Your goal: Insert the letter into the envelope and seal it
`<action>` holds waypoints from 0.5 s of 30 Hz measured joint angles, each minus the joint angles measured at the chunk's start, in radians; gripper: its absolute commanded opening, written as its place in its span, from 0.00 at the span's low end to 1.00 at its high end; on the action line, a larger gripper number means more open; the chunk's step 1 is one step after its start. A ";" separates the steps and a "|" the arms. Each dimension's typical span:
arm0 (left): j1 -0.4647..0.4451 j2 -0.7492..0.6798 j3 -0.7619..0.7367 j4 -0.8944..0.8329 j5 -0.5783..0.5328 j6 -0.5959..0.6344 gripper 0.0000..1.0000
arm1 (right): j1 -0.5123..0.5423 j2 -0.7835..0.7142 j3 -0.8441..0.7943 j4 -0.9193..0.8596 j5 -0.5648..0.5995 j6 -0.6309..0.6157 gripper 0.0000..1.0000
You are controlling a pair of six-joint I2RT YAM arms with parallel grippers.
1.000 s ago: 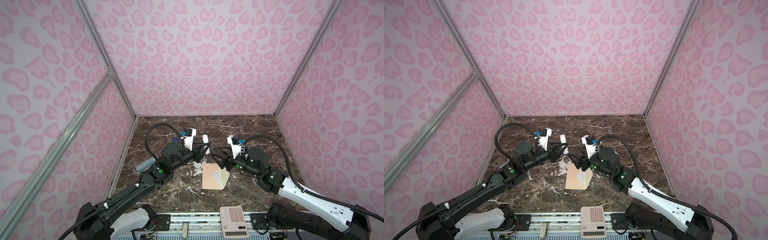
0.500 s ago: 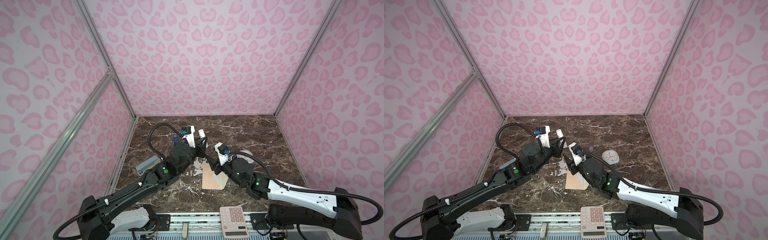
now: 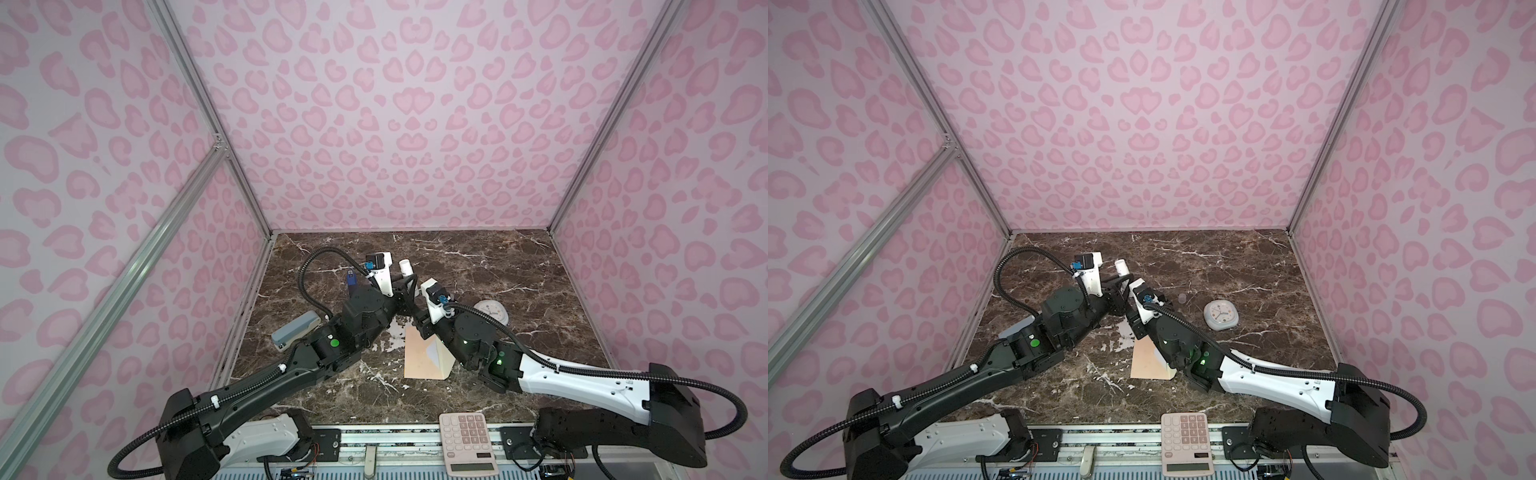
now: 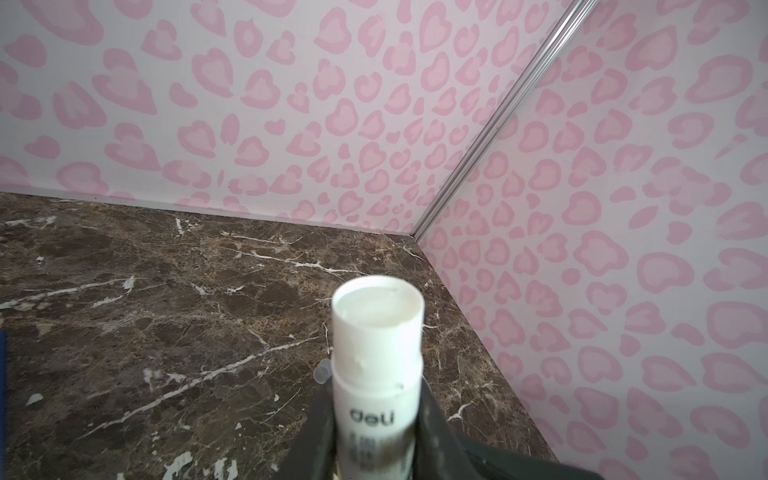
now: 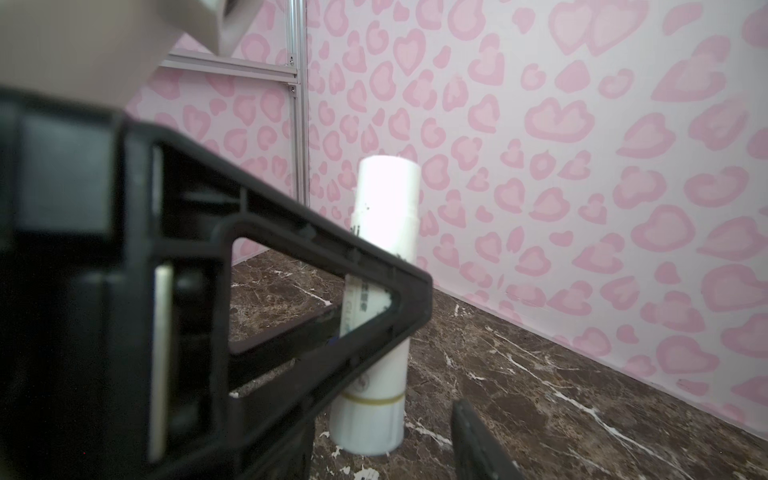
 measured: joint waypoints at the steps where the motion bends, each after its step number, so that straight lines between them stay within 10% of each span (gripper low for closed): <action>1: -0.001 0.000 0.000 0.002 0.004 -0.001 0.19 | 0.000 0.004 0.000 0.000 0.006 -0.002 0.50; 15: -0.002 0.006 0.006 0.014 0.023 -0.008 0.19 | -0.037 0.021 0.010 0.022 -0.012 -0.008 0.48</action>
